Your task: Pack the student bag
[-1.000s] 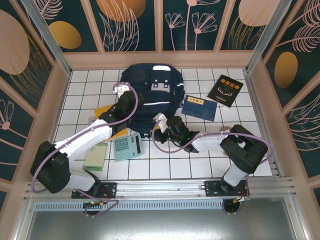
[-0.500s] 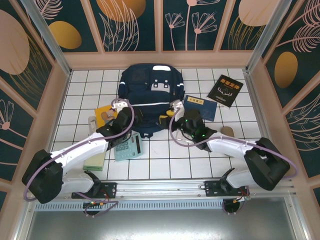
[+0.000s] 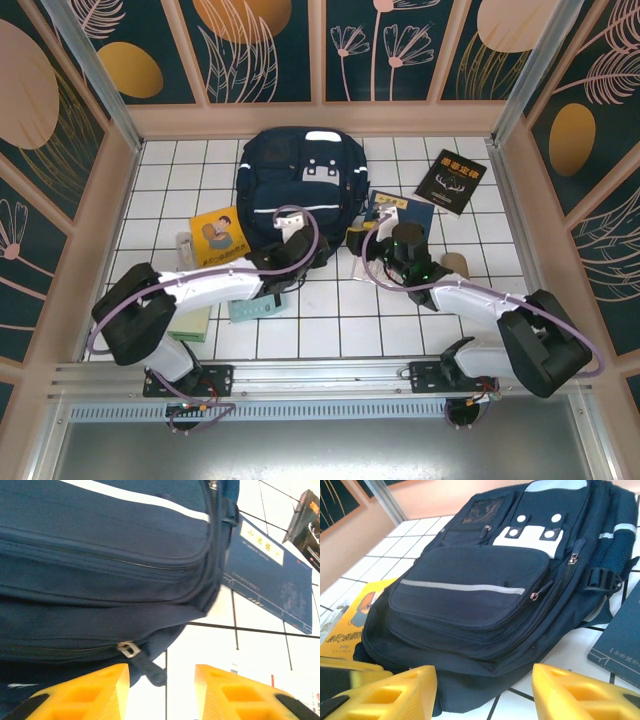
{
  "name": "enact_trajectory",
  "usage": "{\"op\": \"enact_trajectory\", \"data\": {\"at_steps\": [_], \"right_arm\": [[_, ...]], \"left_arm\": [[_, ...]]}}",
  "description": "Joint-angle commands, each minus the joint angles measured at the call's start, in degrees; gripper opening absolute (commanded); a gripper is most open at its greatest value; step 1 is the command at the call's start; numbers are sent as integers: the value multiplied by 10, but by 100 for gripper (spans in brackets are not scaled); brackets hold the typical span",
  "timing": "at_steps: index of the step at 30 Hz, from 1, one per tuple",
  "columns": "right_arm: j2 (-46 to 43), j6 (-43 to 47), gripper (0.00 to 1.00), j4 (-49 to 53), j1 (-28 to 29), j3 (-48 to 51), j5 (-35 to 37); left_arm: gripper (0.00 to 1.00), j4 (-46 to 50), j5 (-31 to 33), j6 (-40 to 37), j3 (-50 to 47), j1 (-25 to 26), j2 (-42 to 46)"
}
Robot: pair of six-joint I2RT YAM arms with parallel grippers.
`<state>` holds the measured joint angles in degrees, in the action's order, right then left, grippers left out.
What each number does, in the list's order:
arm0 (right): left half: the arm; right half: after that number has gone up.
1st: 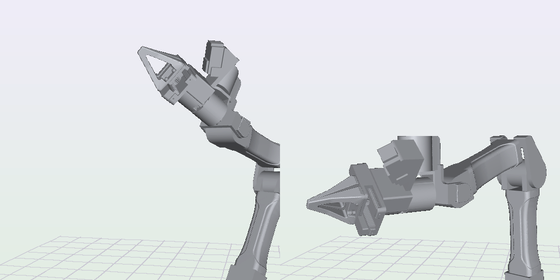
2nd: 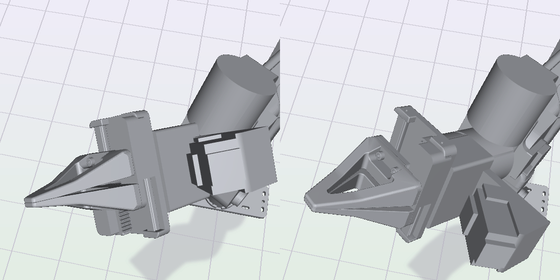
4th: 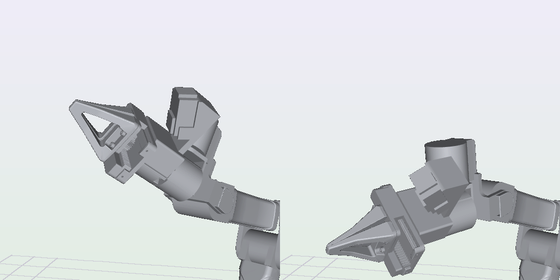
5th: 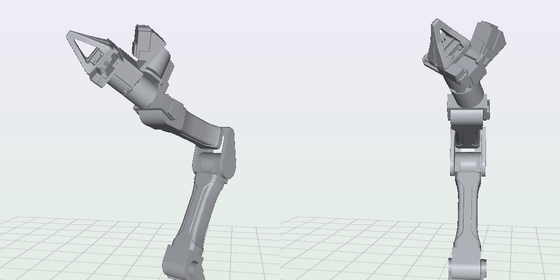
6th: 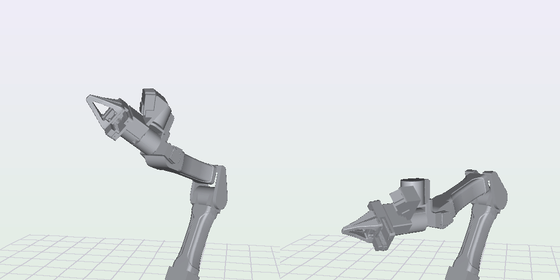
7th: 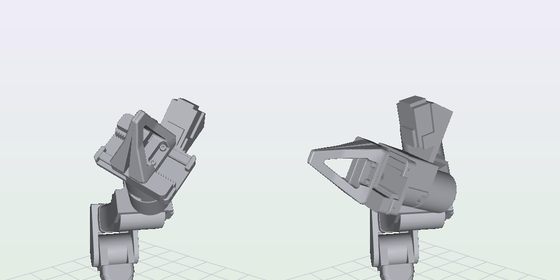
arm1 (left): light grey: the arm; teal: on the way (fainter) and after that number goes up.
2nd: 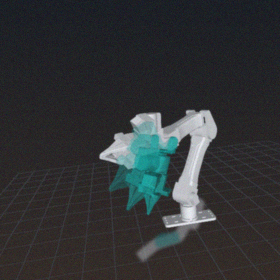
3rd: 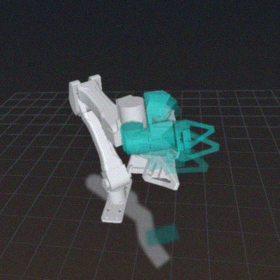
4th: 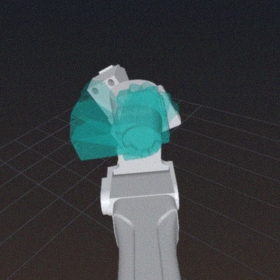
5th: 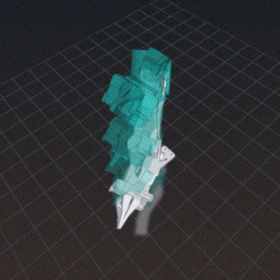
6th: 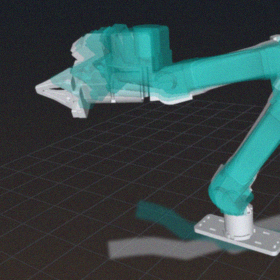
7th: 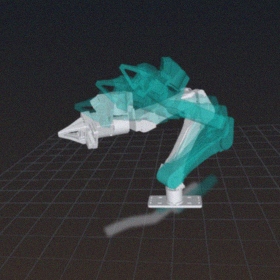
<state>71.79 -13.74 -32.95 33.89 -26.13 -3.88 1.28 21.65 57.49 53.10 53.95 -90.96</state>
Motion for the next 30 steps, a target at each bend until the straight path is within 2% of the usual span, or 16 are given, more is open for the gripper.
{"op": "enact_trajectory", "data": {"at_steps": [1,8,15,30], "right_arm": [[-29,-16,55,-38,-9,15,14],[-51,-21,55,-32,-12,22,18],[-60,-23,55,-32,-13,26,22],[-56,-26,56,-36,-14,27,18]], "left_arm": [[40,64,28,17,57,12,-37],[40,157,64,24,126,21,-111],[41,230,113,31,168,36,-142],[52,242,136,14,205,41,-183]]}}
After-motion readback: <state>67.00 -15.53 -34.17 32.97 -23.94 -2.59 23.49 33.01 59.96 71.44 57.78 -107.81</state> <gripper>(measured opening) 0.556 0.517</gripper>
